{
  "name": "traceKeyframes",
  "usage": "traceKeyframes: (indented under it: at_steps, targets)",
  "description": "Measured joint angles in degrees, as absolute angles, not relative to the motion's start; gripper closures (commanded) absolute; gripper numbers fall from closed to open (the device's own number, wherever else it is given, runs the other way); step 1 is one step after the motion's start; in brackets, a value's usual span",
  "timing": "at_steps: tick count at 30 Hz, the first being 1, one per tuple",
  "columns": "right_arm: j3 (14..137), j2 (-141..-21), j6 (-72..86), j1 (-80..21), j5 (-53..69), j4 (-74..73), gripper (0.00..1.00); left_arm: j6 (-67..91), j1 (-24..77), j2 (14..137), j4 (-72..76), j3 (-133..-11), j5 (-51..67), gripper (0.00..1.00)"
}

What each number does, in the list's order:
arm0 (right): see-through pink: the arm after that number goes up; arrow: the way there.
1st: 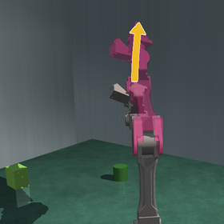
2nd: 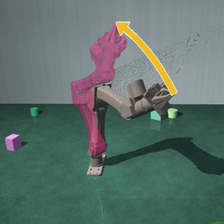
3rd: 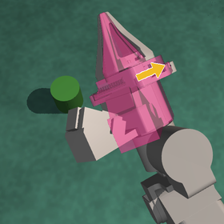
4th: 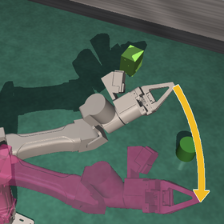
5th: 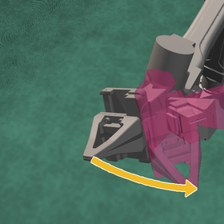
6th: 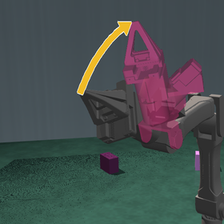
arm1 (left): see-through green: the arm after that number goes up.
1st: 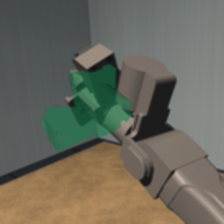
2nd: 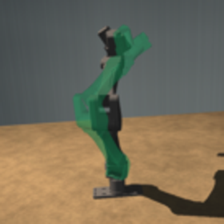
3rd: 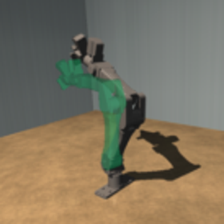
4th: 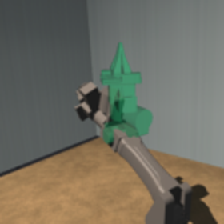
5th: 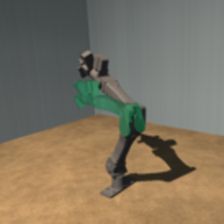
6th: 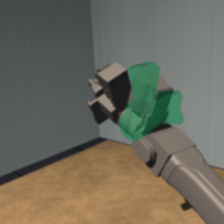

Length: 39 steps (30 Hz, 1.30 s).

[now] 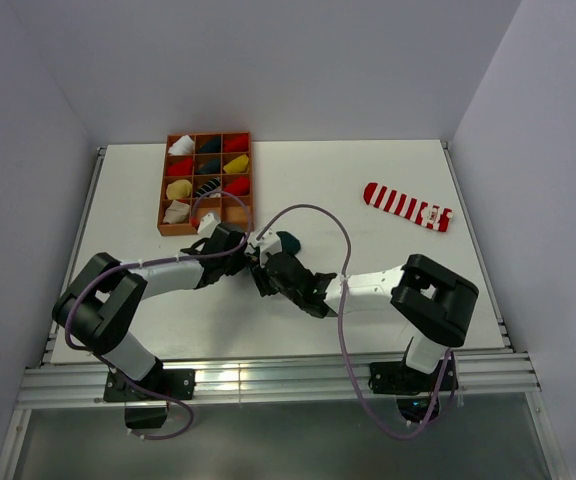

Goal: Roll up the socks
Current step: Roll the sock at the center of the board.

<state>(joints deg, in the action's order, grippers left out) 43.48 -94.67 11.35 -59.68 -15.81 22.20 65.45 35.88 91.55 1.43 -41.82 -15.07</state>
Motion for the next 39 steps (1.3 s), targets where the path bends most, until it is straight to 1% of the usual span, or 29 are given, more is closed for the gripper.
traceKeyframes:
  at_steps: [14, 19, 22, 25, 26, 27, 28, 29, 30, 33, 34, 35, 36, 37, 39]
  targets:
    - [45.98, -101.47, 4.60, -60.99, -19.07, 25.28, 0.46, 65.36, 36.21, 91.33, 0.89, -41.89, -15.31, 0.96]
    - [46.89, -103.66, 4.10, -61.14, -20.05, 26.28, 0.49, 65.34, 36.03, 91.33, 0.75, -41.93, -15.31, 0.96]
    - [47.40, -104.86, 4.10, -61.23, -20.97, 27.05, 0.53, 65.32, 35.73, 91.33, 0.73, -41.93, -15.35, 0.95]
    - [48.03, -106.45, 3.70, -61.28, -22.39, 26.98, 0.61, 65.30, 35.77, 91.33, 0.78, -41.93, -15.51, 0.95]
    - [48.12, -106.76, 3.70, -61.25, -22.92, 27.05, 0.65, 65.30, 35.77, 91.33, 0.78, -41.93, -15.51, 0.95]
    - [48.14, -106.89, 3.70, -61.25, -23.24, 27.05, 0.79, 65.30, 35.77, 91.33, 0.78, -41.93, -15.49, 0.95]
    - [48.21, -106.98, 3.64, -61.25, -23.66, 27.00, 0.87, 65.30, 35.77, 91.33, 0.80, -41.93, -15.51, 0.94]
    - [48.27, -107.02, 3.81, -61.25, -24.05, 27.00, 0.98, 65.30, 35.77, 91.33, 0.82, -41.93, -15.55, 0.94]
    - [48.34, -107.02, 4.03, -61.25, -24.36, 26.94, 1.00, 65.30, 35.77, 91.33, 0.84, -41.93, -15.57, 0.94]
    - [48.34, -106.98, 4.80, -61.12, -24.27, 26.96, 1.00, 65.30, 35.77, 91.18, 0.80, -41.93, -15.86, 0.84]
    - [48.31, -106.85, 5.04, -60.88, -23.83, 26.92, 1.00, 65.30, 35.77, 91.00, 0.73, -41.93, -15.99, 0.77]
    - [48.29, -106.67, 5.37, -60.51, -22.87, 26.79, 1.00, 65.30, 35.77, 90.78, 0.62, -41.87, -16.08, 0.63]
    - [48.21, -106.32, 5.98, -59.92, -21.47, 26.63, 1.00, 64.99, 35.77, 90.43, 0.60, -41.65, -16.25, 0.57]
    - [48.07, -106.02, 6.52, -59.31, -20.16, 26.46, 1.00, 65.14, 35.77, 89.95, 0.54, -41.30, -16.29, 0.44]
    - [47.62, -105.23, 7.94, -57.76, -16.82, 26.22, 1.00, 65.41, 35.83, 88.38, 0.32, -40.01, -16.38, 0.40]
